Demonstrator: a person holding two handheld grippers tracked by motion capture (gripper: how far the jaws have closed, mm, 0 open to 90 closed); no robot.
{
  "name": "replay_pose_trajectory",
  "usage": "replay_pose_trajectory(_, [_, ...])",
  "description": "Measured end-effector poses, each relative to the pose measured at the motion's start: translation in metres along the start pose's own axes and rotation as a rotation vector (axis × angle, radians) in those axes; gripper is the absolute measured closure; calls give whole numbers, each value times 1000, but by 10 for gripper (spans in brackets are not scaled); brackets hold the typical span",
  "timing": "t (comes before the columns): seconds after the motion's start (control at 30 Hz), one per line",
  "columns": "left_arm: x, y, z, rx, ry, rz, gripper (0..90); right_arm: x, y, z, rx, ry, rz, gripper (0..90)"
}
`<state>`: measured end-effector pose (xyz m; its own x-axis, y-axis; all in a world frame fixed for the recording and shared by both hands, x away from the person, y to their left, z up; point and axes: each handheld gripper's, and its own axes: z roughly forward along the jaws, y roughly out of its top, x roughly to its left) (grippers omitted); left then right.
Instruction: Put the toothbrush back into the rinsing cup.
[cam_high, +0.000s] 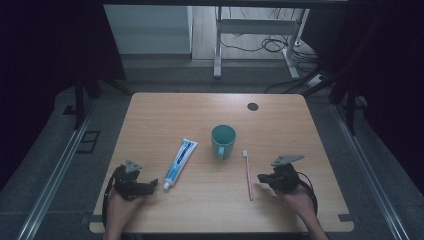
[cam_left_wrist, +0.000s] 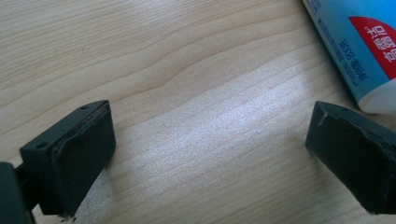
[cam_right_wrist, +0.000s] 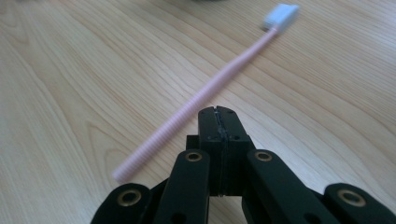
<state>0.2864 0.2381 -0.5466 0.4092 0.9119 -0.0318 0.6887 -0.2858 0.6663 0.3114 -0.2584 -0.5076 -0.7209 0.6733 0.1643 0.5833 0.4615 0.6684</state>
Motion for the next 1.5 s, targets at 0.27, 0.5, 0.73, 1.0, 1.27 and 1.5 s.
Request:
replay_pose_trajectory(0.27, [0, 0, 0, 1, 0, 1, 17, 13, 12, 14, 7, 38, -30, 891])
replay_pose_trajectory(0.5, [0, 0, 0, 1, 1, 0, 17, 23, 17, 28, 31, 58, -60, 888])
replay_pose_trajectory(0.73, [0, 0, 0, 0, 1, 0, 17, 23, 12, 35, 59, 54, -57, 884])
replay_pose_trajectory(1.0, [0, 0, 0, 0, 1, 0, 17, 18, 7, 32, 68, 33, -57, 878])
replay_pose_trajectory(1.27, [0, 0, 0, 1, 1, 0, 17, 7, 1, 23, 76, 4, -37, 871])
replay_pose_trajectory(1.5, [0, 0, 0, 1, 1, 0, 17, 0, -3, 17, 81, -14, -21, 870])
